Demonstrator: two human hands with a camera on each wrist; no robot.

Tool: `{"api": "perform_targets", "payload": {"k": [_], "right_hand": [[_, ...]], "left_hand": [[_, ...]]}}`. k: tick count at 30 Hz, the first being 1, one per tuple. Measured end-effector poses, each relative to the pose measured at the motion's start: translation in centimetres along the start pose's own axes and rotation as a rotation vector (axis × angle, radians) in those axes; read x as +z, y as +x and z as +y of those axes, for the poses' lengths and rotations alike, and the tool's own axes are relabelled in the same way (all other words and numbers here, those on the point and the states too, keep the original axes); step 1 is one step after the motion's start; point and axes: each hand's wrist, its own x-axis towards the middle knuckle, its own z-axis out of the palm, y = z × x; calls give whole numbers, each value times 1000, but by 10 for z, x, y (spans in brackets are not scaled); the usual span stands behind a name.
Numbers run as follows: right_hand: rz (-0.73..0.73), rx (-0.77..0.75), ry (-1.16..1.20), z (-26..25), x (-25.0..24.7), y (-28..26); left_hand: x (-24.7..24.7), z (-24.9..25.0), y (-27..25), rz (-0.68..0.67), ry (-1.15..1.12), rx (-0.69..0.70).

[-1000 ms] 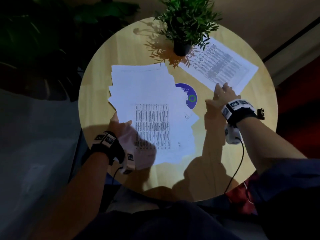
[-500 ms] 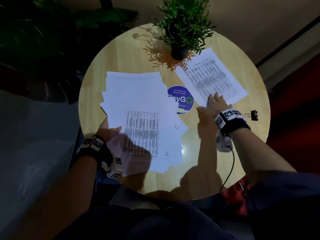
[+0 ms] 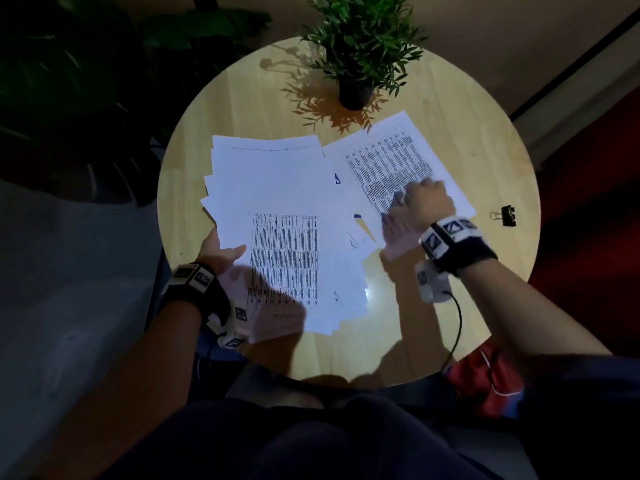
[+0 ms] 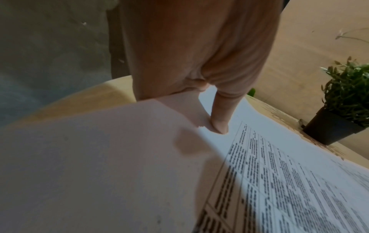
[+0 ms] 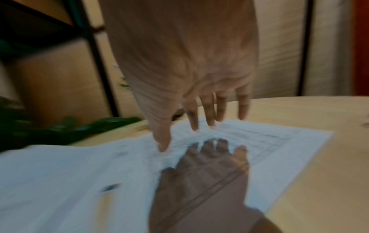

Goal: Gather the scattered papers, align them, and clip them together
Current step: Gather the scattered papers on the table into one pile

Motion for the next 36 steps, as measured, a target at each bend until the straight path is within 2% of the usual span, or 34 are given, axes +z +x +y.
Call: {"api": "perform_targets", "payload": {"k": [2, 5, 8, 12, 13, 15, 19, 21, 22, 23, 25, 29, 33, 35, 36], "right_hand": [[45, 146, 118, 23, -12, 29], [-24, 298, 113, 49, -8, 47], [-22, 301, 249, 51, -1, 50], [-210, 245, 359, 40, -2, 42], [-216, 210, 413, 35, -4, 37], [-83, 95, 472, 20, -12, 22], [362, -236, 429, -10, -53, -18], [513, -254, 530, -14, -82, -45], [544, -229, 634, -13, -91, -58], [539, -198, 755, -10, -95, -70], [428, -114, 973, -6, -80, -91], [132, 105, 1009, -24, 0, -118], [-163, 221, 796, -53, 63, -142], [-204, 304, 647, -52, 75, -141], [-166, 351, 552, -51, 75, -139]], "left_hand": [[1, -2, 1, 26, 10, 2], [6, -5, 3, 75, 3, -19], [12, -7, 2, 122, -43, -38], [17, -4, -4, 126, -96, -39], [16, -4, -3, 112, -70, -25], [14, -1, -4, 80, -23, -26], [10, 2, -9, -30, 26, -54], [6, 1, -13, -92, 61, -56], [4, 0, -16, -114, 78, -52], [3, -2, -17, -138, 95, -50], [4, -2, -21, -177, 102, -67], [8, -1, -29, -233, 100, -140], [10, -5, -36, -316, 40, -178], [10, -10, -35, -298, -20, -186], [11, -10, -37, -286, -79, -200]]}}
